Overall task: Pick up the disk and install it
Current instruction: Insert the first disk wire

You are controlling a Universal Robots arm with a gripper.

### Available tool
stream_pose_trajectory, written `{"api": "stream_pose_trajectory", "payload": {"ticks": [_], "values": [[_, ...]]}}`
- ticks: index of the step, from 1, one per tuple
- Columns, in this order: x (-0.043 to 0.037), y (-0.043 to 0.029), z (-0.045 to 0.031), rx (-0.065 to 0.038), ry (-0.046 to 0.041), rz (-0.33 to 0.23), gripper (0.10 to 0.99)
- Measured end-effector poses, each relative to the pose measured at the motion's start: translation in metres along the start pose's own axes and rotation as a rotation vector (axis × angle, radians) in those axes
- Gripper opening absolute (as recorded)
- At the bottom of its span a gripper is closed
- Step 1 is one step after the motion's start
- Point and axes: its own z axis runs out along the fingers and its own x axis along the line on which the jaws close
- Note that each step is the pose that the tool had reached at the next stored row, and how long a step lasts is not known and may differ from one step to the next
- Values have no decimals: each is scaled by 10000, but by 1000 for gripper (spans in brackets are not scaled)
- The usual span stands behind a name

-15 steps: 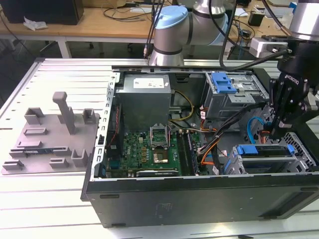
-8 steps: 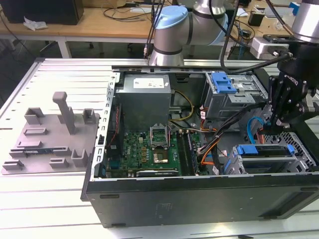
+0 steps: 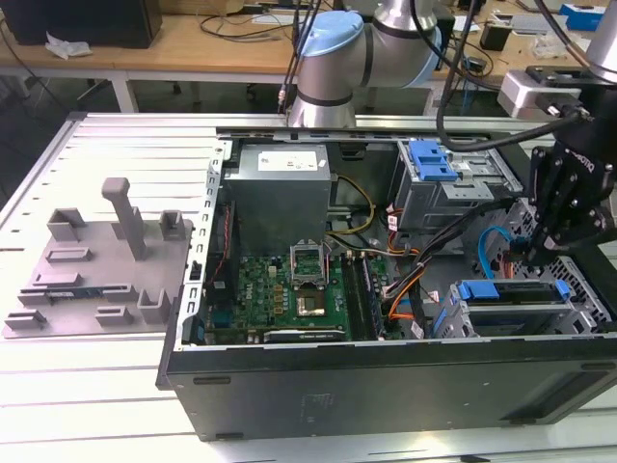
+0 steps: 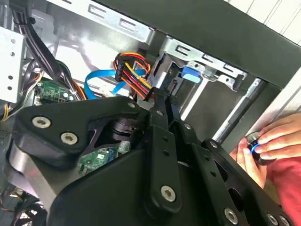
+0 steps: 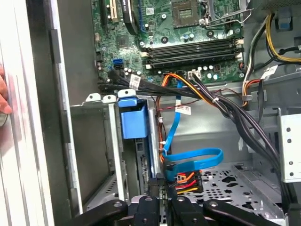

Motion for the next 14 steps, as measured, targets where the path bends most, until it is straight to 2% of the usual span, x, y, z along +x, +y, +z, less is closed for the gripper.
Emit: {"api": "stream_pose_trajectory", "payload": {"ticks": [2, 3, 5, 7, 11, 14], "values": [[29, 0, -11, -7, -72, -8, 169], [48, 2, -10, -13, -149, -37, 169], [58, 6, -9, -10, -211, -122, 169], [68, 11, -8, -1, -311, -307, 169], [86, 17, -6, 12, -397, -513, 169], [182, 8, 5, 17, -427, -601, 169]]}}
